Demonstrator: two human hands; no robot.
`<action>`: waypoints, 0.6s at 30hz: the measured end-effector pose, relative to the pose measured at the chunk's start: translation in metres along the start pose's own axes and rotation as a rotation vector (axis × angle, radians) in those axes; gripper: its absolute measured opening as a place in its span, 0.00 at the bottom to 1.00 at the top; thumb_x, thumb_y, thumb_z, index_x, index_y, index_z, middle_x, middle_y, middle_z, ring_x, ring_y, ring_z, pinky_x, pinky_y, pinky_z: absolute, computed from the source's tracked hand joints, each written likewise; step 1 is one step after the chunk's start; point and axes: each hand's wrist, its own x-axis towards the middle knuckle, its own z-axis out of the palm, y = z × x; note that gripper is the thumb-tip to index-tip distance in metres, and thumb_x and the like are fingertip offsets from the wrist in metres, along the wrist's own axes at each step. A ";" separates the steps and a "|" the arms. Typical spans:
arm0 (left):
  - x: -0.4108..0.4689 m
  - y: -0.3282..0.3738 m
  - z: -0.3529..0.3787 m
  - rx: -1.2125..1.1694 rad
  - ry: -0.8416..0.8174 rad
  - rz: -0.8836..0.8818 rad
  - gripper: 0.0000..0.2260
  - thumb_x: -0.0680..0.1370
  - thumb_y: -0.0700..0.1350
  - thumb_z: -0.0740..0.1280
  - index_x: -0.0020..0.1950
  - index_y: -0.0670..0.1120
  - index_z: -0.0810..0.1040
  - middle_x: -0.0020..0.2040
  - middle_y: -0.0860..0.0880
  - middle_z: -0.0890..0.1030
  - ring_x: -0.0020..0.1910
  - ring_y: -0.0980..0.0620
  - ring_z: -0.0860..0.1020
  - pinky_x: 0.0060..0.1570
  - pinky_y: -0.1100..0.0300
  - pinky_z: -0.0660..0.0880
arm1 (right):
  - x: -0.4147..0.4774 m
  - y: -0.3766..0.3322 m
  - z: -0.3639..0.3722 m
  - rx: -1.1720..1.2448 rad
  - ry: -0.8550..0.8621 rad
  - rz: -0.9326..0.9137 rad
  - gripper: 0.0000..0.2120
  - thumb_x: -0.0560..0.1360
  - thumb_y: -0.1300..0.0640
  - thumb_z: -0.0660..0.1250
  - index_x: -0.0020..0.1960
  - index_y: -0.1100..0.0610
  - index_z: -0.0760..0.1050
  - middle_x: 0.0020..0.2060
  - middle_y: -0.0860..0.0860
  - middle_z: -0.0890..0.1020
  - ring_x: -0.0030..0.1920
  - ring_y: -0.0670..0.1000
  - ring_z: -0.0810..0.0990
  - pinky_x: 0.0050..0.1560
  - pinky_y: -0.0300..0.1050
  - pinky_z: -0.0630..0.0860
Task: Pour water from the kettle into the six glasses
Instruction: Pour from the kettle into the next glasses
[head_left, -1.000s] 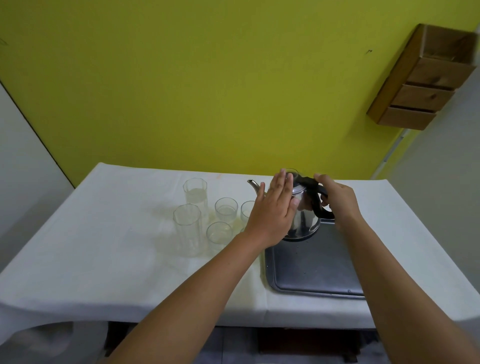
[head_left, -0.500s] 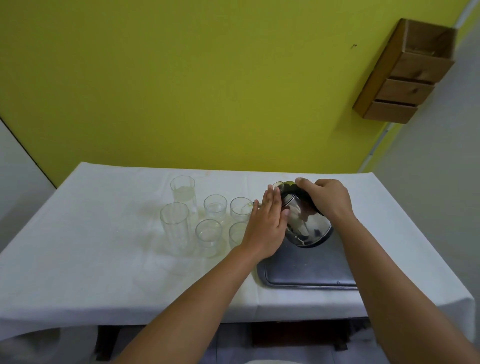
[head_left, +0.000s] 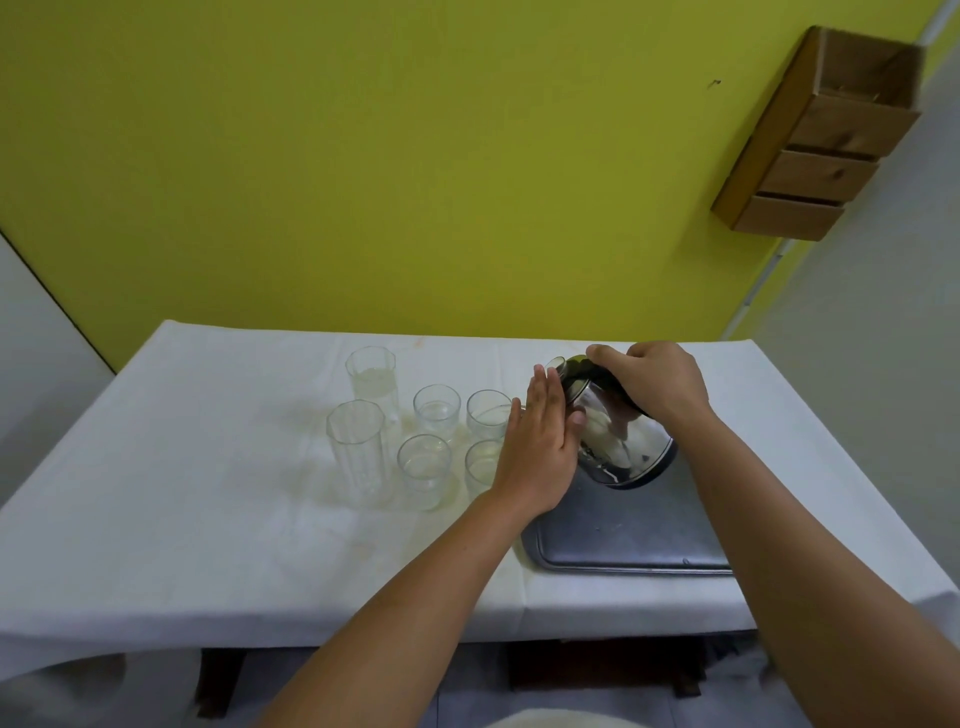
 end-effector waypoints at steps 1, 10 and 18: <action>0.000 0.000 0.000 -0.005 0.003 0.001 0.26 0.83 0.50 0.47 0.75 0.43 0.40 0.77 0.45 0.41 0.76 0.53 0.40 0.72 0.55 0.38 | 0.000 -0.001 0.000 -0.005 0.000 -0.001 0.26 0.71 0.38 0.67 0.28 0.57 0.65 0.24 0.53 0.69 0.28 0.55 0.68 0.32 0.46 0.62; 0.002 0.001 0.004 -0.026 0.014 -0.023 0.26 0.83 0.51 0.47 0.75 0.43 0.40 0.77 0.45 0.41 0.75 0.53 0.40 0.74 0.53 0.39 | 0.004 -0.002 0.001 -0.018 0.005 -0.016 0.26 0.71 0.38 0.67 0.29 0.58 0.67 0.24 0.53 0.70 0.28 0.55 0.69 0.32 0.46 0.63; 0.002 0.004 0.005 0.035 -0.006 -0.003 0.25 0.83 0.50 0.47 0.75 0.44 0.39 0.77 0.46 0.40 0.75 0.54 0.39 0.73 0.54 0.38 | 0.003 0.012 0.002 0.063 0.034 -0.017 0.26 0.71 0.39 0.67 0.28 0.58 0.66 0.23 0.52 0.69 0.27 0.53 0.68 0.31 0.46 0.62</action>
